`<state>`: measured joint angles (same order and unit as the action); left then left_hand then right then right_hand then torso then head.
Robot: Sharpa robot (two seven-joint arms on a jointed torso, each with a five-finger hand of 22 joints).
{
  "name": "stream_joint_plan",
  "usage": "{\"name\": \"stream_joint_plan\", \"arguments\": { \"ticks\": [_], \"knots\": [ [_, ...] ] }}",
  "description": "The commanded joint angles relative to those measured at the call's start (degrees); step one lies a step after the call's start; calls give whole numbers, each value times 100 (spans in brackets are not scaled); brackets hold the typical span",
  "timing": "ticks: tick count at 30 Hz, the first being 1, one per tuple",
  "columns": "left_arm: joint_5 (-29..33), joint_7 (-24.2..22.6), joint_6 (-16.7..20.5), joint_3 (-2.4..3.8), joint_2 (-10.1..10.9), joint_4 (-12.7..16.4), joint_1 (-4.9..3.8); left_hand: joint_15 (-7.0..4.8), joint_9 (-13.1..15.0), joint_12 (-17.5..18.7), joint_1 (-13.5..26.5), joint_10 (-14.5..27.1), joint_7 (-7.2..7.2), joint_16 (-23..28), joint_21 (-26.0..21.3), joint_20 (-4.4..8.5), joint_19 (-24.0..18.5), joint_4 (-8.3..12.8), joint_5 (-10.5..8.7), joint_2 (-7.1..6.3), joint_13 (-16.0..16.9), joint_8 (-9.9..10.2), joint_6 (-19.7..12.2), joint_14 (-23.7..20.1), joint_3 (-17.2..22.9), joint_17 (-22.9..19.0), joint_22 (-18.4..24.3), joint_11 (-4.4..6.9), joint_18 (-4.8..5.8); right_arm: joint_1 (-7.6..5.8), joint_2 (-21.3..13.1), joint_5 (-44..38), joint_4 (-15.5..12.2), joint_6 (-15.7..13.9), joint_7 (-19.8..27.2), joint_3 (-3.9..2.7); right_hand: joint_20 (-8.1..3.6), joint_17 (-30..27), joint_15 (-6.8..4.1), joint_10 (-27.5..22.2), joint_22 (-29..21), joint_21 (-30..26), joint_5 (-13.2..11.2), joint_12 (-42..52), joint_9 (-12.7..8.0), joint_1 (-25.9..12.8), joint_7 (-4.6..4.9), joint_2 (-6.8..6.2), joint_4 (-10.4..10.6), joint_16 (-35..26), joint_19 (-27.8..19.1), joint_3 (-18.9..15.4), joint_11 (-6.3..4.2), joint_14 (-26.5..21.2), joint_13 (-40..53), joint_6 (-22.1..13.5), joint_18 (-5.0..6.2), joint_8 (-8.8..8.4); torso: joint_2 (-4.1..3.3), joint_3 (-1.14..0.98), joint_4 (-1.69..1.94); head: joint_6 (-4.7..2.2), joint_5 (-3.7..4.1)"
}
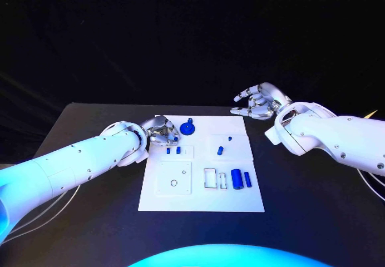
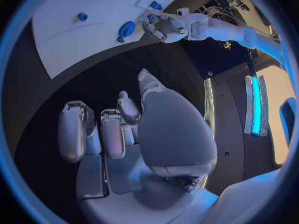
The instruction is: Assemble the parts on the task board
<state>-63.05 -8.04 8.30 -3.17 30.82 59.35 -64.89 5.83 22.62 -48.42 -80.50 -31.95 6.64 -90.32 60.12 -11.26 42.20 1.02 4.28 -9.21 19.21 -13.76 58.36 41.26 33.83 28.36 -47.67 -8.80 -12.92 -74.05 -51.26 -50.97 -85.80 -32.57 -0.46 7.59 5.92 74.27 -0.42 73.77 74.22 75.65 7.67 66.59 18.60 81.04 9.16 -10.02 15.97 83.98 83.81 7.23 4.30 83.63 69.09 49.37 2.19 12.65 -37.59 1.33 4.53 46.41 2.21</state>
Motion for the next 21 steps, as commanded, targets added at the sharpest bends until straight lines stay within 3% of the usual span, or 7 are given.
{"name": "stream_joint_plan", "arguments": {
  "ticks": [1,21],
  "knots": [
    [-8,21,-16,-7,2,-18,11,-2,181,-88,68,66,40,-134,33,-28,42,-55,-16,115,-26,-38,160,-25,-126,-73,-62,-16,243,4,4,-10,0,14,13,-2,-59,533,-10,-84,718,-64,46,16,47,-227,-29,47,46,-65,80,207,-36,373,-17,-7,103,116,-1,2,1,5,1],
    [-28,43,-137,-8,4,0,11,7,168,-104,54,78,52,-155,45,-32,45,-39,-22,105,-33,-11,125,-34,-123,-91,-73,-26,243,4,6,-10,6,19,12,-2,-59,533,-10,-84,718,-64,46,16,47,-227,-29,47,46,-65,80,207,-36,373,-17,-7,103,116,-3,-3,-3,8,9]
  ]
}}
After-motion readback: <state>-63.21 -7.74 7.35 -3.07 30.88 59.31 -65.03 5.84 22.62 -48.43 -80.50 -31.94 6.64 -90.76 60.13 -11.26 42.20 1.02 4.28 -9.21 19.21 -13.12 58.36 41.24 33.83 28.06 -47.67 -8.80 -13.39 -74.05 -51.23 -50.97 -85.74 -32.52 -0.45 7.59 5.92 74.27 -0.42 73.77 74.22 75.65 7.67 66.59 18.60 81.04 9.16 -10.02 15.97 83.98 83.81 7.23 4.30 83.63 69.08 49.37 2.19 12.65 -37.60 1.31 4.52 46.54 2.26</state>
